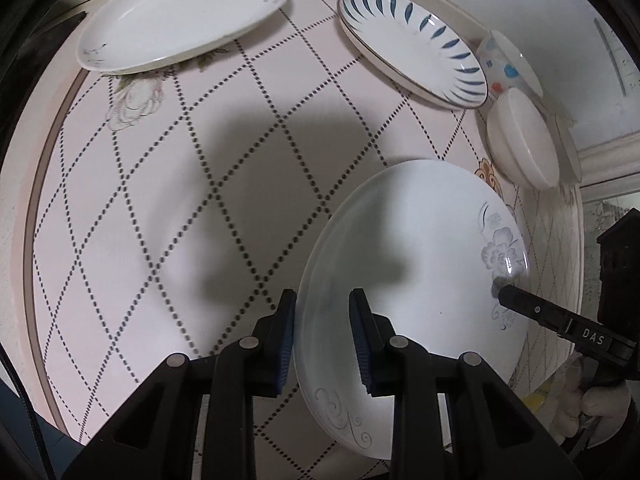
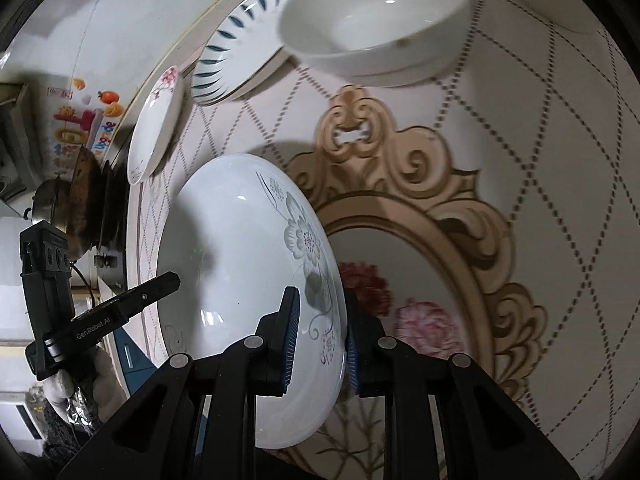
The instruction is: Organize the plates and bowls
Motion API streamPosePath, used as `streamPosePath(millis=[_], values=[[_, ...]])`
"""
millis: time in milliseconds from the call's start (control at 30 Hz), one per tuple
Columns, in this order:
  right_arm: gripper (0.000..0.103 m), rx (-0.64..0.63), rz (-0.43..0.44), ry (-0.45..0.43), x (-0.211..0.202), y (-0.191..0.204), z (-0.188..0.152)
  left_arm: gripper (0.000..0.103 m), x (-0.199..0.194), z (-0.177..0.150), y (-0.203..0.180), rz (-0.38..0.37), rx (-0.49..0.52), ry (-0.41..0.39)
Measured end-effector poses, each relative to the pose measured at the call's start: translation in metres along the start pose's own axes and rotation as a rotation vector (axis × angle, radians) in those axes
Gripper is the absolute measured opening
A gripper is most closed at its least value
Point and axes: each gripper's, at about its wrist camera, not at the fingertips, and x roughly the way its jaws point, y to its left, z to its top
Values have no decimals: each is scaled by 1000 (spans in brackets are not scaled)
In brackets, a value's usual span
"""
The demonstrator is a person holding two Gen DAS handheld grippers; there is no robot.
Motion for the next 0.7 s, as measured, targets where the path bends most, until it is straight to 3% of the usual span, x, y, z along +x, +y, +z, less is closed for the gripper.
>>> streamPosePath(millis=[467, 700], values=[[23, 1, 9, 0, -1, -12, -5, 24, 2, -4, -9, 65, 30, -11], [25, 38, 3, 33, 0, -7, -4, 24, -1, -5, -12, 37, 27, 1]])
